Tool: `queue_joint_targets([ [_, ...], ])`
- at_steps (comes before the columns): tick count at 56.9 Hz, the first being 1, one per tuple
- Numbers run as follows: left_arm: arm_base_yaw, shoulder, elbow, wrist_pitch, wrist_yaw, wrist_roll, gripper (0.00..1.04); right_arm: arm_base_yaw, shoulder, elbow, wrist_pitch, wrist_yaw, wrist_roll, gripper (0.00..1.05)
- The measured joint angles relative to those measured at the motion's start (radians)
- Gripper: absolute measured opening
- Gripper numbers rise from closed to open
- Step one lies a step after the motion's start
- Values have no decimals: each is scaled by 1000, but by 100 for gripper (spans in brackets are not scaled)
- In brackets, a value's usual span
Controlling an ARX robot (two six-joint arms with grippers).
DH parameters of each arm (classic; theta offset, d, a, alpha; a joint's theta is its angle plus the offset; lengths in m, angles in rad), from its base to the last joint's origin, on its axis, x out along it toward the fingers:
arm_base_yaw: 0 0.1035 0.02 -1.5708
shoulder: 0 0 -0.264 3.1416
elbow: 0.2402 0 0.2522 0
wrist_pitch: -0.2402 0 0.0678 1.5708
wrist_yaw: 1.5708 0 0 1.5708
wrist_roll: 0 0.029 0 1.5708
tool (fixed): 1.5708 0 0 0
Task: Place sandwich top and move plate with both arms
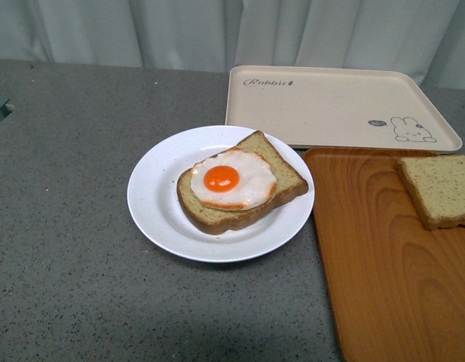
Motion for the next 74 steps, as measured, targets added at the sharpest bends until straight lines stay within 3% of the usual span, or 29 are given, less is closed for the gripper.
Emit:
queue_joint_targets([
  [6,0,0,0,0,0,0,98,-88,169,44,131,-41,27,96],
  [15,0,0,0,0,0,0,98,-195,573,178,376,-19,105,96],
  [34,0,0,0,0,0,0,98,-221,1314,434,483,87,373,96],
  [51,0,0,0,0,0,0,98,-214,1530,516,512,156,528,96],
  [74,0,0,0,0,0,0,98,-215,1625,533,544,178,591,96],
])
